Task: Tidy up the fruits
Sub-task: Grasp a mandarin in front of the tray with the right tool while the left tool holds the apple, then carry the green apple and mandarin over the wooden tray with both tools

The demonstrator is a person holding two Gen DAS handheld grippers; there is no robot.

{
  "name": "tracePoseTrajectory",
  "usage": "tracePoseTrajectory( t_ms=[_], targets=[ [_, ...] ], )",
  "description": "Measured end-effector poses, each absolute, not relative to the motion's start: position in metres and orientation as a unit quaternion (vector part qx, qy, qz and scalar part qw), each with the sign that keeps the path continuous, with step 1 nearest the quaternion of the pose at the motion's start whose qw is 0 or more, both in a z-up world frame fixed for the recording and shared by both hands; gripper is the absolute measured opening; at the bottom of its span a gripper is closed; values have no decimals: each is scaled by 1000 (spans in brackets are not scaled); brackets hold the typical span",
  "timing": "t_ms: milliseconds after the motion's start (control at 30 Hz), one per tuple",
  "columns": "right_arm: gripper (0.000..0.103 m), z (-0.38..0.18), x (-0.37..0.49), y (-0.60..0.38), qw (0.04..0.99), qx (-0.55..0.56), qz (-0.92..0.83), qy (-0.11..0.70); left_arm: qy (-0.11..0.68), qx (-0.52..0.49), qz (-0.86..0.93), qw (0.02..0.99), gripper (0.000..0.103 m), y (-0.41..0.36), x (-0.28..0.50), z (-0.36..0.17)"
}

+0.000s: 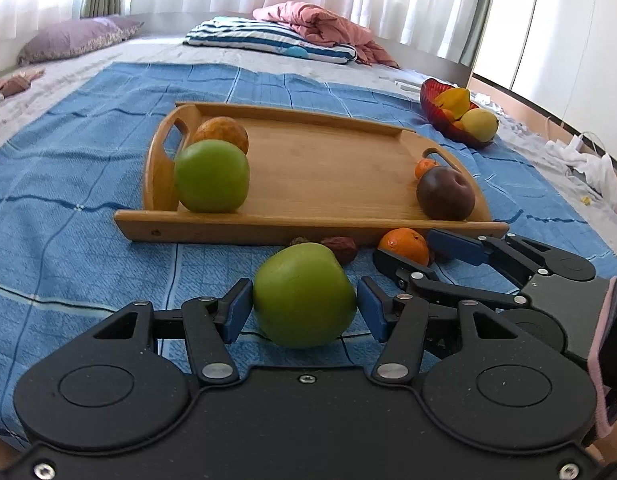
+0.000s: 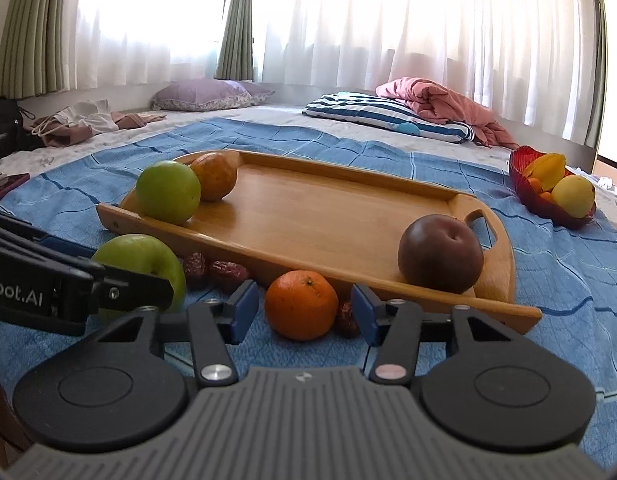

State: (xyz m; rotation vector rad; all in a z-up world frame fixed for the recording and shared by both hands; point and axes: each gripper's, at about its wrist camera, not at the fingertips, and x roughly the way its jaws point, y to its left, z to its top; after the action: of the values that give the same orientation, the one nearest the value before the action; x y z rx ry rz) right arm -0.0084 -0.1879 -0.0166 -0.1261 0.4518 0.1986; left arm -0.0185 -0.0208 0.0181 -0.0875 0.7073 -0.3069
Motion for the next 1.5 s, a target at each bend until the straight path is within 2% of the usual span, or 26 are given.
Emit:
tracePoseTrajectory(
  t_ms=[133, 233, 567, 667, 700, 800, 1100, 1500],
  targets=[
    [46, -17, -8, -184, 967, -76, 98, 220, 347, -38, -147, 926, 54, -21, -22, 22],
    [45, -17, -12, -180, 967, -92, 100, 214, 344, -27, -139, 928, 54, -20, -25, 25],
    [45, -9, -41, -185, 968, -84, 68, 225, 318, 28, -108, 942, 55, -23, -36, 21],
    [46, -9, -46, -192, 969, -72, 46, 231, 307, 36, -102, 945, 56, -27, -37, 18],
    [46, -10, -47, -194, 970, -68, 42, 231, 305, 36, -99, 947, 60, -28, -37, 17],
    [47, -12, -48, -200, 972, -49, 41, 227, 307, 26, -89, 947, 65, -28, -35, 11],
    [47, -23, -41, -208, 970, 19, 34, 240, 311, -49, -67, 947, 65, -17, -30, 1],
    [47, -25, -39, -215, 969, 64, 28, 235, 312, -64, -50, 947, 63, -21, -22, -5]
  ],
)
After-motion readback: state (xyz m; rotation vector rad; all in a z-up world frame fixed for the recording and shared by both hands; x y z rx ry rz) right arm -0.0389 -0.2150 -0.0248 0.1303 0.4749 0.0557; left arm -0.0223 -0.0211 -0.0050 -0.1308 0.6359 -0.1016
